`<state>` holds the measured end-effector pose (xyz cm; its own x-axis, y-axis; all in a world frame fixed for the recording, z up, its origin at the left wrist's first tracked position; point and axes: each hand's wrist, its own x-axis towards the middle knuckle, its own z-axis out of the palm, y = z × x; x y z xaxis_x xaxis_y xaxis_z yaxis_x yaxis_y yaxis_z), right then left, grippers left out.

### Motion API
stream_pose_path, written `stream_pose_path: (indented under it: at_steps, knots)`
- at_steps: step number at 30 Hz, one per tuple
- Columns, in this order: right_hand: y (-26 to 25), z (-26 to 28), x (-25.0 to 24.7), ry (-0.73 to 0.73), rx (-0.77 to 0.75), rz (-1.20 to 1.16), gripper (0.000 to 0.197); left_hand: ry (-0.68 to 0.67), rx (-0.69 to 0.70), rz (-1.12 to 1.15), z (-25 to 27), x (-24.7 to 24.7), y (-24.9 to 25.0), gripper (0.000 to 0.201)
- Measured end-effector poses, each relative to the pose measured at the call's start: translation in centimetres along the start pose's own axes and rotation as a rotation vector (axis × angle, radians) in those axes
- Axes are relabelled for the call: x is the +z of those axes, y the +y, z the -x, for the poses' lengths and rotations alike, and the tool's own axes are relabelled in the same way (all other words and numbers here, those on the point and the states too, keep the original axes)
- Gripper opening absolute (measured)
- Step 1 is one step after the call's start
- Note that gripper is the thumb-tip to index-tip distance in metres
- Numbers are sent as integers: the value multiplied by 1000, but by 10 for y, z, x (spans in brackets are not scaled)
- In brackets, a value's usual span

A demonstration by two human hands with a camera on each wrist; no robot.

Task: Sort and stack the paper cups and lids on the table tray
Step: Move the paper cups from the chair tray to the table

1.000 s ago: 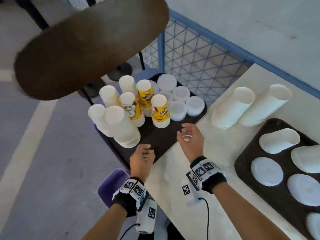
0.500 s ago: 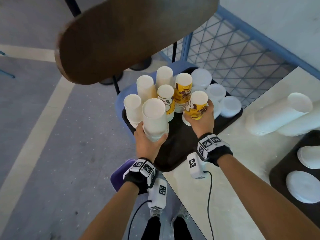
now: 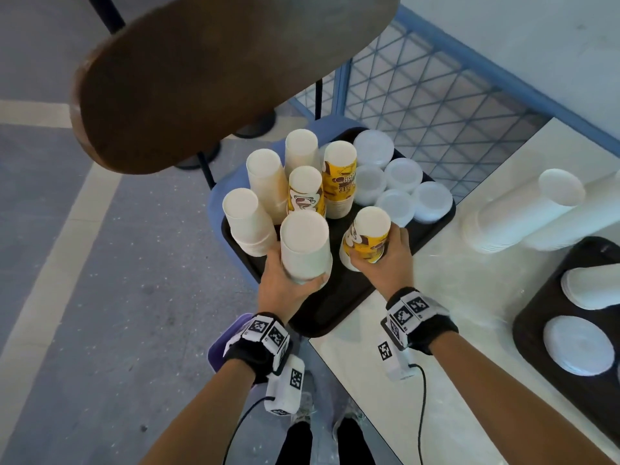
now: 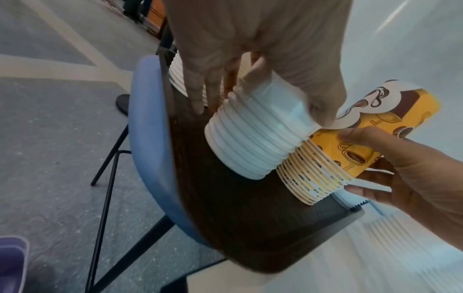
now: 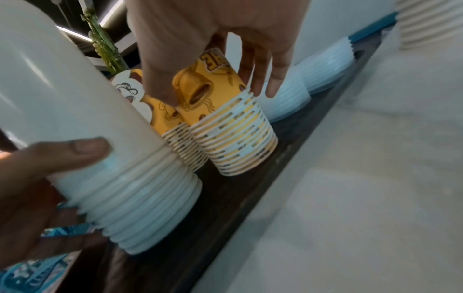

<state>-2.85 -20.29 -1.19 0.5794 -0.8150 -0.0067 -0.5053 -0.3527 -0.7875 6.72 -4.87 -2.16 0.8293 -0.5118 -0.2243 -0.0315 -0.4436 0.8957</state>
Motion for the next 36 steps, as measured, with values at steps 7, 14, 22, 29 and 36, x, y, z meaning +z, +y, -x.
stream_pose_path:
  at_steps: [7, 14, 22, 29, 36]
  knots:
    - [12, -8, 15, -122, 286, -125, 95, -42, -37, 37, 0, 6, -2, 102]
    - [8, -1, 14, -135, 331, -202, 85, 35, -41, -18, 5, 11, -5, 104]
    - [18, 22, -28, -30, 387, -351, 67, 90, -109, -31, 13, 13, -8, 93]
    - [77, 29, -105, 234, 505, -287, 79, -57, 54, -8, 16, 67, 36, 93]
    - [113, 11, -154, 437, 596, -246, 70, -293, 54, 35, 16, 155, 84, 108]
